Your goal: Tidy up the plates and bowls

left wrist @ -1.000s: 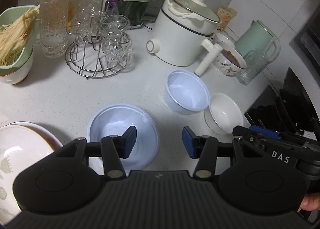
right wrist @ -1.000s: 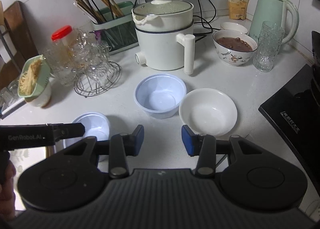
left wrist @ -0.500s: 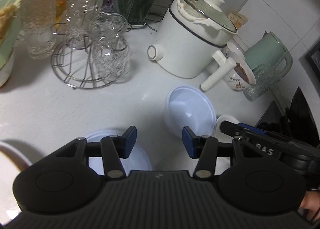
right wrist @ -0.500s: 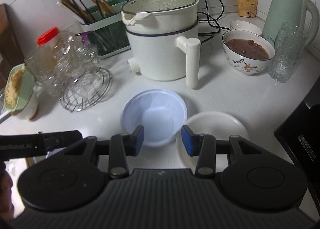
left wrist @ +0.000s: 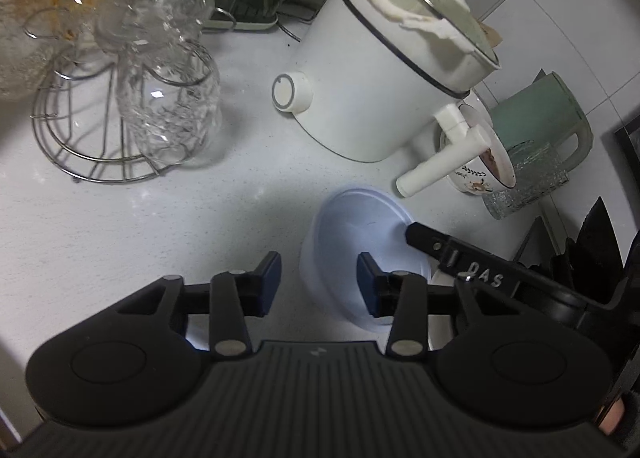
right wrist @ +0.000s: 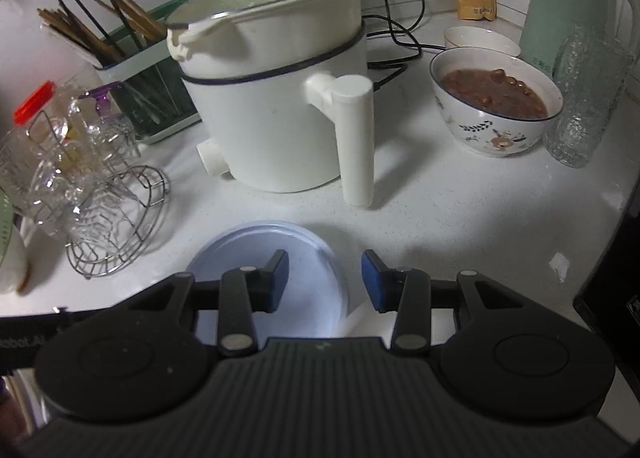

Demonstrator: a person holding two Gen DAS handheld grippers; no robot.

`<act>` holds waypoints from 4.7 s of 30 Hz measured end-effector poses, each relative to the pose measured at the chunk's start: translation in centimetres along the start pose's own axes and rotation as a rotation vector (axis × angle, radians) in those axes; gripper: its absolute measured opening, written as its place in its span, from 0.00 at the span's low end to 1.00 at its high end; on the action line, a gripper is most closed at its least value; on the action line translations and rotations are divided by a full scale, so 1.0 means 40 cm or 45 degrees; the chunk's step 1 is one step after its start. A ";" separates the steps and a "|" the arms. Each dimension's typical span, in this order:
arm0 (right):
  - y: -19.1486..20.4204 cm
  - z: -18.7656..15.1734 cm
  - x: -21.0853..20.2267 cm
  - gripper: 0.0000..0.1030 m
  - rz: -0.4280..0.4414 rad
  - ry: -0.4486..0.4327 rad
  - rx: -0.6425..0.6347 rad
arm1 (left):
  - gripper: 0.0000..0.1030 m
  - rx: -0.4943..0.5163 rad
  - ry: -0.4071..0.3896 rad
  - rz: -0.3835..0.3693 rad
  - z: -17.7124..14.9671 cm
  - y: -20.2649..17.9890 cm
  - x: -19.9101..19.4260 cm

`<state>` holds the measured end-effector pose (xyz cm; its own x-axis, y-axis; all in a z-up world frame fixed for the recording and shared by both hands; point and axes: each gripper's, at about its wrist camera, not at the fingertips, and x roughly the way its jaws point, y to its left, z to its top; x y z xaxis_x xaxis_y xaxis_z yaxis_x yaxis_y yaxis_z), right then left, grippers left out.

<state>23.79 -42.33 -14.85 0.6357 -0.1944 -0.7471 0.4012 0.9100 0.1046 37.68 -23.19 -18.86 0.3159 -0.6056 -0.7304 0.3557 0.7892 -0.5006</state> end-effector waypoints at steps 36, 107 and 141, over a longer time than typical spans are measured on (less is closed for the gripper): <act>0.017 0.047 -0.100 0.29 0.128 0.023 0.185 | 0.27 0.012 0.027 -0.044 0.080 -0.057 -0.144; 0.271 -0.141 -0.134 0.44 0.442 0.364 -0.130 | 0.41 -0.223 -0.049 0.237 -0.156 0.187 -0.389; 0.231 -0.035 -0.353 0.44 0.425 -0.060 -0.152 | 0.42 0.100 -0.200 0.237 -0.094 -0.026 -0.537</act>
<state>17.60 -30.66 -4.27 0.7498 0.1067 -0.6531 0.0879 0.9621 0.2582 27.21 -10.62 -4.38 0.5128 -0.4636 -0.7226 0.3441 0.8821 -0.3218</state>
